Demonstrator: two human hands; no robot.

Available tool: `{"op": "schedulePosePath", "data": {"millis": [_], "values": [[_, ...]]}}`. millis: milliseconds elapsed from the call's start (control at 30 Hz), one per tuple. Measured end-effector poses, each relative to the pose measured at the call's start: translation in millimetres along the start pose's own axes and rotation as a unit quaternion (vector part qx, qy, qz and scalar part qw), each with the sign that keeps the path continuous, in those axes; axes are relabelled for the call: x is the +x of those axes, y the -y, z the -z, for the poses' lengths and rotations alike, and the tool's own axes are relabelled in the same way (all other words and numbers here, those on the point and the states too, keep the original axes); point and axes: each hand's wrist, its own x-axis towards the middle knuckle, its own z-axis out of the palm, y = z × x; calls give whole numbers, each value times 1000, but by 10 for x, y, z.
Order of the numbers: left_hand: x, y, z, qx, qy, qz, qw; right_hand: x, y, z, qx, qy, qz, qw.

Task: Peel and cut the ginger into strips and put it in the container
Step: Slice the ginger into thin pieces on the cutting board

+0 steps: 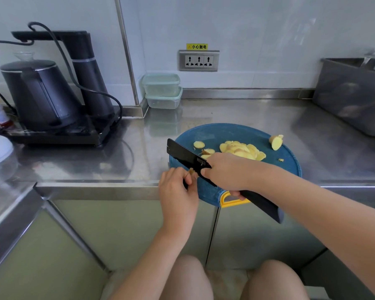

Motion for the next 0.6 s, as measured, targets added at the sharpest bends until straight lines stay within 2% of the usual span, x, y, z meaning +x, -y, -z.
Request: {"op": "schedulePosePath", "data": {"millis": [200,400,600], "values": [[-8,-3,-3,9,-6,-14,1000,13,-45,-92,47,-13,4,999],[-15,-41,-1,10,-16,-29,999,149,106,-91,40,-26,8,999],[-21,0,-18,8,-19,-21,1000,151,93,-15,61,10,-8,998]]}}
